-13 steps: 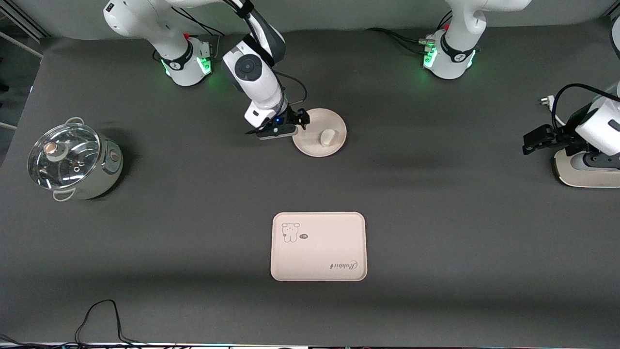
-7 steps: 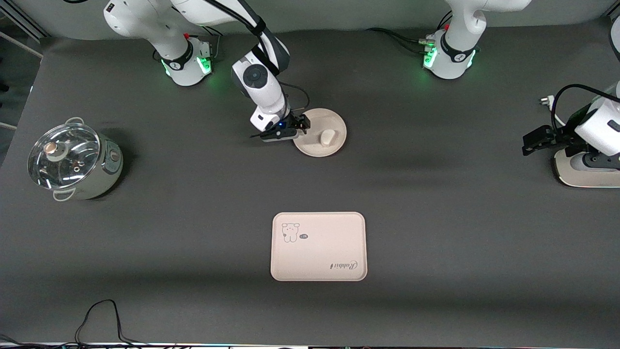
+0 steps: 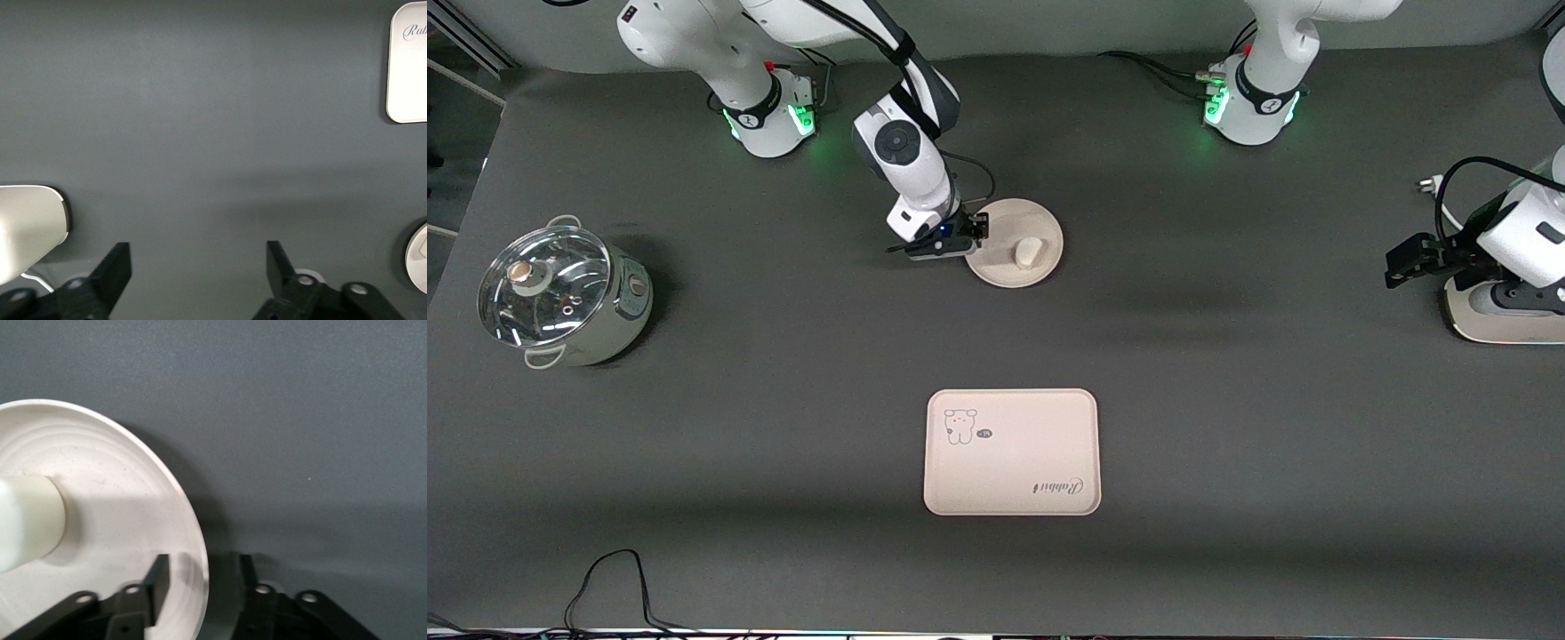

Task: Place bun in plate and plate on tray
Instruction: 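Lower the right gripper to the plate rim and close on it, then lift the plate with the right gripper and lower it onto the tray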

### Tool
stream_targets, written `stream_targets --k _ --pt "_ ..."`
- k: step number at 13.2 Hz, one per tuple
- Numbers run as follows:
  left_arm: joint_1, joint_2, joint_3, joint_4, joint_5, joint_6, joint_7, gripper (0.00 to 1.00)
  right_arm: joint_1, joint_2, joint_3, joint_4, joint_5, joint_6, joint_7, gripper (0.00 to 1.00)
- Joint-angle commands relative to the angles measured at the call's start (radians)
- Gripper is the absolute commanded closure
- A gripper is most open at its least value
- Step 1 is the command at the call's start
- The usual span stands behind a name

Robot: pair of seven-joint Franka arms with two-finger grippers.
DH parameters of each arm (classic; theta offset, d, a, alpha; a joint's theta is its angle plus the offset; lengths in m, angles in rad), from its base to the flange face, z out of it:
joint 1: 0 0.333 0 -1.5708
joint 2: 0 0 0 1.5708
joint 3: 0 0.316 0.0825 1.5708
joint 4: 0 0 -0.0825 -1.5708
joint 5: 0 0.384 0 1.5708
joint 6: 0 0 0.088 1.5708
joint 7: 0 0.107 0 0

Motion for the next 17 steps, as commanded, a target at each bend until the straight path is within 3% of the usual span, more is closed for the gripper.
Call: stream_targets --k 1,2,6,9,16,17 --pt "-0.007 -0.026 0.007 -0.022 -0.008 0.01 0.015 0.01 0.0 -0.022 -0.001 0.0 0.03 -0.022 -0.01 0.8" --pt "-0.007 -0.025 0.007 -0.022 -0.008 0.009 0.015 0.01 0.0 -0.022 -0.001 0.0 0.03 -0.022 -0.01 0.87" --pt "-0.008 -0.023 0.007 -0.022 -0.007 0.015 0.012 0.0 -0.001 -0.024 -0.002 0.0 0.03 -0.022 -0.013 1.0" --pt "-0.005 -0.018 0.007 -0.02 -0.007 0.018 0.009 0.0 -0.017 -0.051 -0.002 0.0 0.03 -0.034 -0.026 1.0" --pt "-0.007 -0.017 0.007 -0.016 0.005 0.021 0.009 0.0 -0.083 -0.298 -0.001 0.001 0.036 -0.269 -0.147 1.0" --pt "-0.007 -0.017 0.007 -0.013 0.007 0.021 0.009 0.0 -0.098 -0.33 0.001 0.003 0.082 -0.293 -0.186 1.0"
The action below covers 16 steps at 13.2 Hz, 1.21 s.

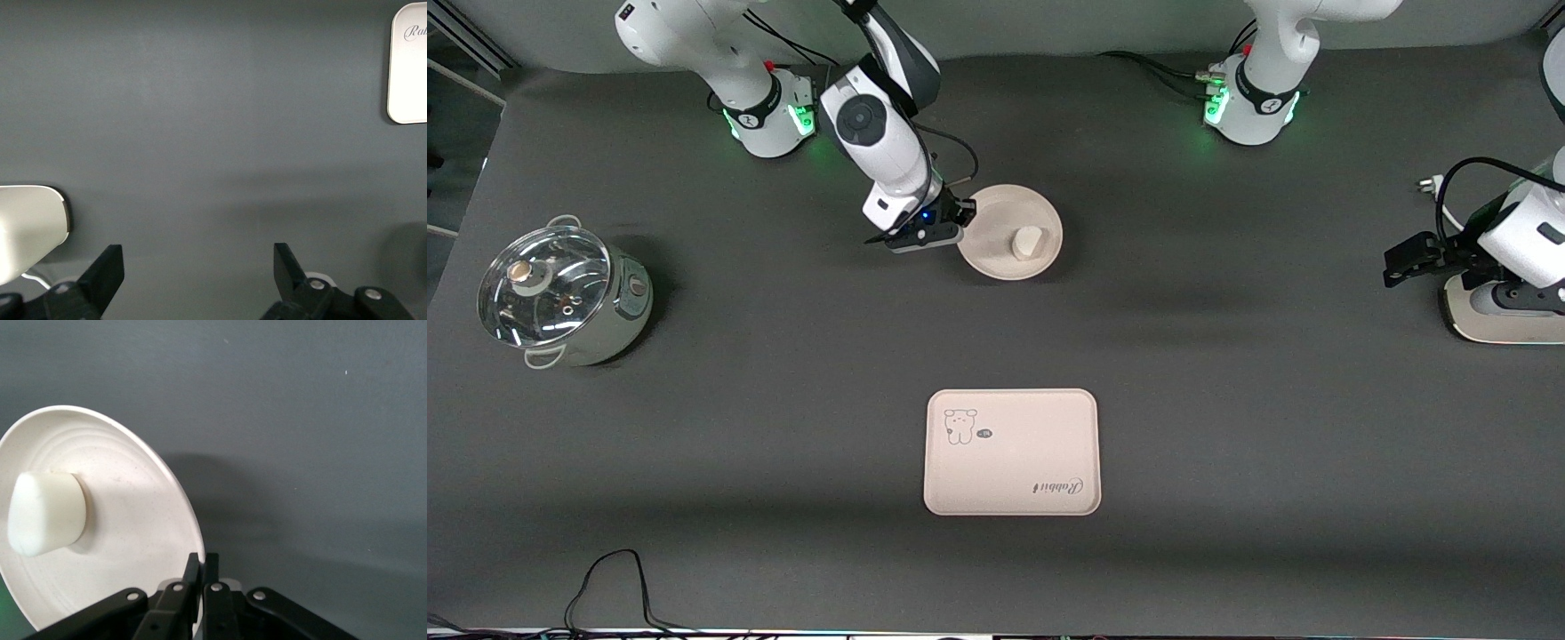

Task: Place bun in plate and plate on tray
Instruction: 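Lift the plate with the right gripper and lower it onto the tray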

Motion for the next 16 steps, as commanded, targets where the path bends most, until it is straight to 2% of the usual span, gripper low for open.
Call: stream_targets --k 1,2,5,7,9,12,16 --pt "-0.009 -0.018 0.004 -0.011 0.017 0.018 0.007 0.0 -0.019 -0.109 0.005 -0.011 0.132 -0.069 -0.13 1.0" --pt "-0.007 -0.018 0.004 -0.01 0.023 0.021 0.004 0.0 -0.019 -0.115 0.005 -0.01 0.157 -0.071 -0.156 1.0" --pt "-0.003 -0.015 0.007 -0.01 0.024 0.045 0.003 0.0 -0.041 -0.082 0.005 0.036 0.16 -0.071 -0.164 1.0" --pt "-0.001 -0.011 0.007 0.002 0.061 0.041 0.016 0.0 -0.077 -0.001 0.002 0.137 0.157 -0.092 -0.189 1.0" --pt "0.002 -0.012 0.006 0.001 0.073 0.032 0.015 0.0 -0.119 0.113 -0.007 0.322 0.143 -0.202 -0.194 1.0" --pt "0.004 0.002 0.009 0.002 0.073 0.042 -0.002 0.0 -0.214 0.275 -0.007 0.598 0.068 -0.349 -0.227 1.0" --pt "0.005 0.003 0.013 0.007 0.064 0.042 -0.002 0.0 -0.309 0.557 -0.009 1.078 0.034 -0.558 -0.221 1.0"
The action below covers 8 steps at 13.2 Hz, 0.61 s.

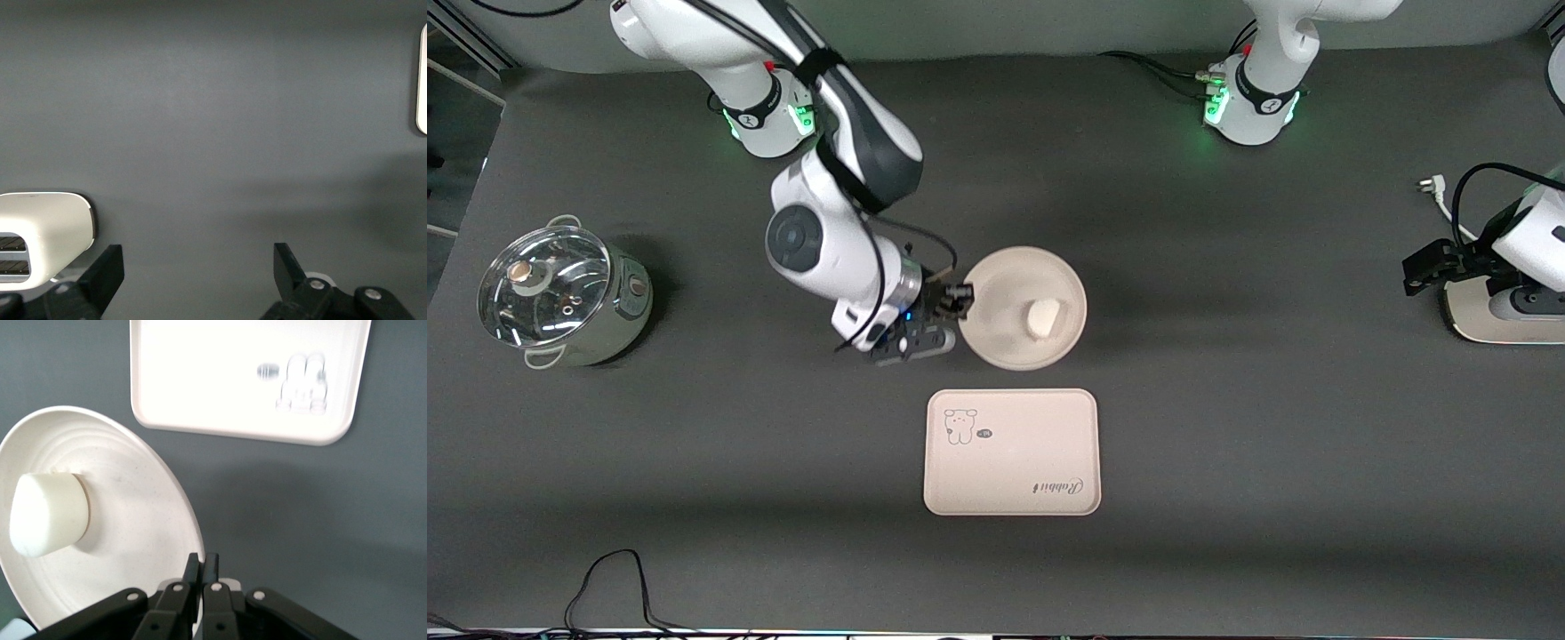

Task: Place bun in plate and plate on tray
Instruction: 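Lift the plate with the right gripper and lower it onto the tray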

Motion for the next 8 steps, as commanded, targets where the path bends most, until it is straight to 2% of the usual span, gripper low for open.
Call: stream_targets --k 1,2,4,5,8 --pt "0.001 -0.001 0.005 0.014 0.004 0.003 -0.002 0.0 -0.051 0.247 0.005 0.386 -0.014 -0.129 0.003 1.0" --pt "0.0 0.001 0.005 0.017 0.004 0.001 -0.002 0.0 -0.059 0.289 0.005 0.456 -0.012 -0.131 0.003 1.0" --pt "0.0 -0.001 0.004 0.018 0.002 -0.002 -0.002 0.0 -0.066 0.336 0.004 0.515 -0.012 -0.124 0.004 1.0" --pt "-0.002 -0.001 0.004 0.021 0.004 -0.005 -0.002 0.0 -0.066 0.359 0.004 0.519 -0.012 -0.114 0.004 1.0" --pt "-0.002 -0.002 0.004 0.025 0.004 -0.007 0.0 0.0 -0.086 0.468 0.005 0.518 -0.009 0.032 -0.008 1.0"
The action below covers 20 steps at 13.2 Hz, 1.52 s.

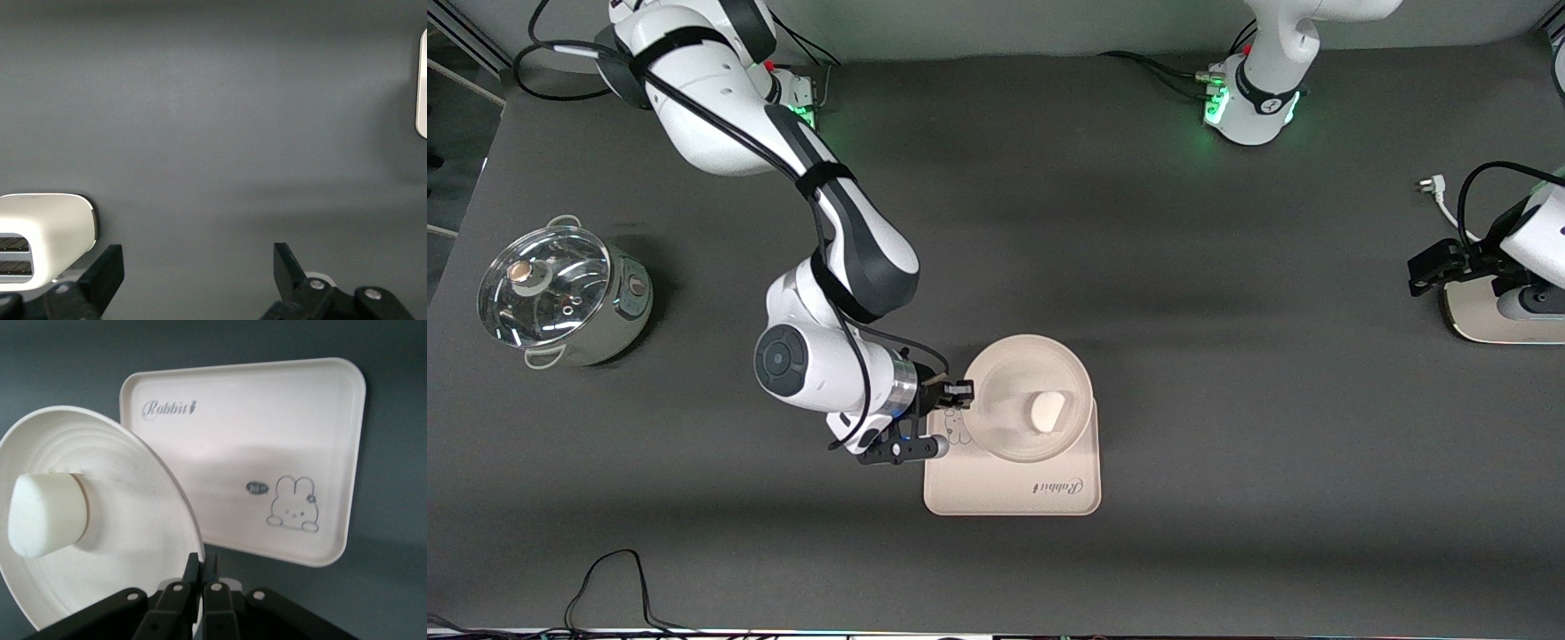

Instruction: Place bun in plate and plate on tray

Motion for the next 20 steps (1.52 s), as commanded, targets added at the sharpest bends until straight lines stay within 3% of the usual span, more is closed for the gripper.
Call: stream_targets --k 1,4,8,10,12,13,15,16,20 --pt "-0.003 -0.002 0.001 0.015 0.004 -0.007 -0.002 0.0 -0.013 0.129 0.007 0.066 -0.008 0.101 -0.009 1.0" --pt "-0.006 -0.002 -0.004 0.034 0.007 -0.022 -0.003 0.0 -0.016 0.195 0.007 0.066 -0.008 0.164 -0.011 1.0" --pt "-0.007 -0.001 -0.004 0.036 0.007 -0.022 -0.003 0.0 -0.014 0.201 0.007 0.062 -0.008 0.167 -0.009 0.96" --pt "-0.009 -0.001 -0.007 0.044 0.01 -0.022 -0.008 0.0 -0.014 0.203 0.007 0.057 -0.009 0.167 -0.011 0.75" --pt "-0.009 -0.001 -0.007 0.045 0.01 -0.022 -0.009 0.0 -0.014 0.203 0.007 0.056 -0.009 0.167 -0.009 0.72" --pt "-0.009 -0.001 -0.005 0.045 0.01 -0.023 -0.009 0.0 -0.014 0.203 0.007 0.056 -0.009 0.167 -0.008 0.59" --pt "-0.009 -0.001 -0.005 0.045 0.01 -0.022 -0.009 0.0 -0.016 0.19 0.007 0.057 -0.011 0.157 0.001 0.09" --pt "-0.009 -0.001 -0.007 0.045 0.01 -0.023 -0.009 0.0 -0.018 0.174 0.005 0.057 -0.009 0.146 0.003 0.0" --pt "-0.007 -0.001 -0.005 0.047 0.01 -0.023 -0.009 0.0 -0.024 0.028 -0.012 0.054 -0.011 -0.059 0.033 0.0"
